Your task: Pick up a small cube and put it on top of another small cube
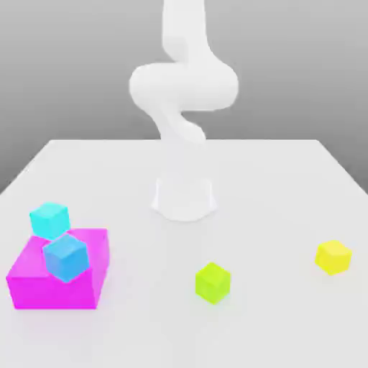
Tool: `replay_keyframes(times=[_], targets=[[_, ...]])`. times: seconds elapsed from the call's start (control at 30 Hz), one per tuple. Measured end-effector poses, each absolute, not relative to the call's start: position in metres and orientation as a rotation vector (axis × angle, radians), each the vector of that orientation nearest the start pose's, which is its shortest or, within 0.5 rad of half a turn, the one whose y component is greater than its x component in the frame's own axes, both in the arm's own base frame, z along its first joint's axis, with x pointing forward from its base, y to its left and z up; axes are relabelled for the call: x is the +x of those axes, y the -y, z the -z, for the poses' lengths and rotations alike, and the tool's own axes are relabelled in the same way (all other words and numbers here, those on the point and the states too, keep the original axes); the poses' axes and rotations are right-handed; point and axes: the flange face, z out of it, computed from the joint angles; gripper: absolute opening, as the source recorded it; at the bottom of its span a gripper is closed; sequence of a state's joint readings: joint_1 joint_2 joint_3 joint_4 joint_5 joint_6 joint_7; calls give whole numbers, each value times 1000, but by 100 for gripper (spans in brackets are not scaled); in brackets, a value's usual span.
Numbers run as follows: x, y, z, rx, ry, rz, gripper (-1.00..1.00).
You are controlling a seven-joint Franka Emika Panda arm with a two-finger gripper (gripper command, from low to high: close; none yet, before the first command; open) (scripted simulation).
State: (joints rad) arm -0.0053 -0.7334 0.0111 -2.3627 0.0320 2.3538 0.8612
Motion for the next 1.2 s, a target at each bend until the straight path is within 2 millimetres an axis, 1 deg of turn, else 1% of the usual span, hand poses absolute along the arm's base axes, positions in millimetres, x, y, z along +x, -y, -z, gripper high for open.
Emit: replay_keyframes(times=[0.07,0.13,0.2,0.3,0.4,0.47,0.53,0.57,0.6,0.63,0.67,0.87,0.9,1.07,1.1,1.13,1.2], targets=[[397,-9,-612,-2414,-1221,792,0],[412,-16,-562,-2403,-1315,683,0],[421,-23,-512,-2391,-1411,580,0],[423,-34,-437,-2372,-1559,432,0],[411,-45,-361,-2349,-1721,290,0],[395,-51,-310,-2331,-1841,199,0],[370,-55,-259,-2308,-1975,109,0],[354,-56,-234,-2295,-2048,67,0],[339,-57,-213,-2282,-2113,34,0],[333,-57,-200,-2275,-2143,18,0],[330,-56,-190,-2269,-2161,10,0],[326,-58,-140,-2267,-2170,-2,0],[325,-58,-132,-2268,-2172,-2,-100],[325,-58,-133,-2266,-2170,0,-100],[324,-58,-129,-2266,-2171,1,-100],[325,-58,-131,-2267,-2171,1,-100],[326,-58,-143,-2267,-2169,1,-100]])
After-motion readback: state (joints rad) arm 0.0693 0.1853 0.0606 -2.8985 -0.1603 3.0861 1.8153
